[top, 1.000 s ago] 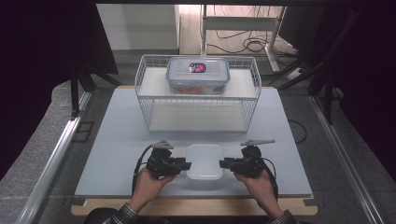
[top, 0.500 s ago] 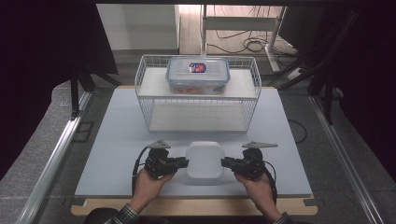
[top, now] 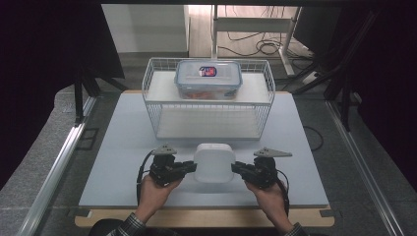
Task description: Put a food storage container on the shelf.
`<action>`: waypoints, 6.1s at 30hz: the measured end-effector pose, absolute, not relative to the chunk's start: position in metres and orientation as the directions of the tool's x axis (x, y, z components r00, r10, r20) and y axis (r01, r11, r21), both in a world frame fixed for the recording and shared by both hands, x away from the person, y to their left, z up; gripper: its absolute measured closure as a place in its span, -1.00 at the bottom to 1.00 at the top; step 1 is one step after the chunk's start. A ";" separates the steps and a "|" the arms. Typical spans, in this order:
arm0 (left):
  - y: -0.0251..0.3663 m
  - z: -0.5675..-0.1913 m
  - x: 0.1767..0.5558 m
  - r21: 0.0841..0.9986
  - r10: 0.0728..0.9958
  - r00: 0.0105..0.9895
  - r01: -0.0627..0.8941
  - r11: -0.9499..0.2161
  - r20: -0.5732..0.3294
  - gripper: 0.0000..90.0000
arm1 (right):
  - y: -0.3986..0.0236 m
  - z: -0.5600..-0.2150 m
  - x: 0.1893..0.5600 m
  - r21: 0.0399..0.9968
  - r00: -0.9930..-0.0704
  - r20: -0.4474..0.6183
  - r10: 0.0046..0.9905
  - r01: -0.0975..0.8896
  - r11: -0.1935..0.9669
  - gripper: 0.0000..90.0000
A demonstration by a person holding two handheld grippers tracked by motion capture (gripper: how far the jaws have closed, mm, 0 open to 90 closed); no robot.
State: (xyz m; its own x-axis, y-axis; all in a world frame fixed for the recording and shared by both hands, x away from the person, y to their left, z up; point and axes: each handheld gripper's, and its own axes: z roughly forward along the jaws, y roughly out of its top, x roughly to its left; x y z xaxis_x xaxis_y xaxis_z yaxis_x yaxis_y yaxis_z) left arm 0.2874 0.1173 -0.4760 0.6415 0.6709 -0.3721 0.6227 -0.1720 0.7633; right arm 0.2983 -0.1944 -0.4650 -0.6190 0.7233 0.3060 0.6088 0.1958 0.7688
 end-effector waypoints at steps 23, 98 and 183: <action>0.123 -0.427 0.297 0.833 0.689 0.670 0.525 -0.174 -0.278 0.78 | -0.192 -0.426 0.314 0.847 -0.664 0.276 0.695 0.509 0.151 0.73; 0.149 -0.265 0.400 0.920 0.709 0.663 0.388 -0.053 -0.238 0.70 | -0.162 -0.252 0.423 0.928 -0.672 0.221 0.707 0.368 0.060 0.68; 0.138 -0.285 0.391 0.895 0.715 0.681 0.405 -0.188 -0.158 -0.66 | -0.149 -0.278 0.417 0.917 -0.712 0.046 0.700 0.309 0.254 -0.75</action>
State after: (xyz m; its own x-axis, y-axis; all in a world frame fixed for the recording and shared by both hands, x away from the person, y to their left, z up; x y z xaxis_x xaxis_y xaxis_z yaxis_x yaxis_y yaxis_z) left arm 0.3905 0.1384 -0.2853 0.6811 0.7149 -0.1582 0.4053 -0.1881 0.8946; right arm 0.4170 -0.1490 -0.2782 -0.7123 0.7004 0.0462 0.3089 0.2537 0.9166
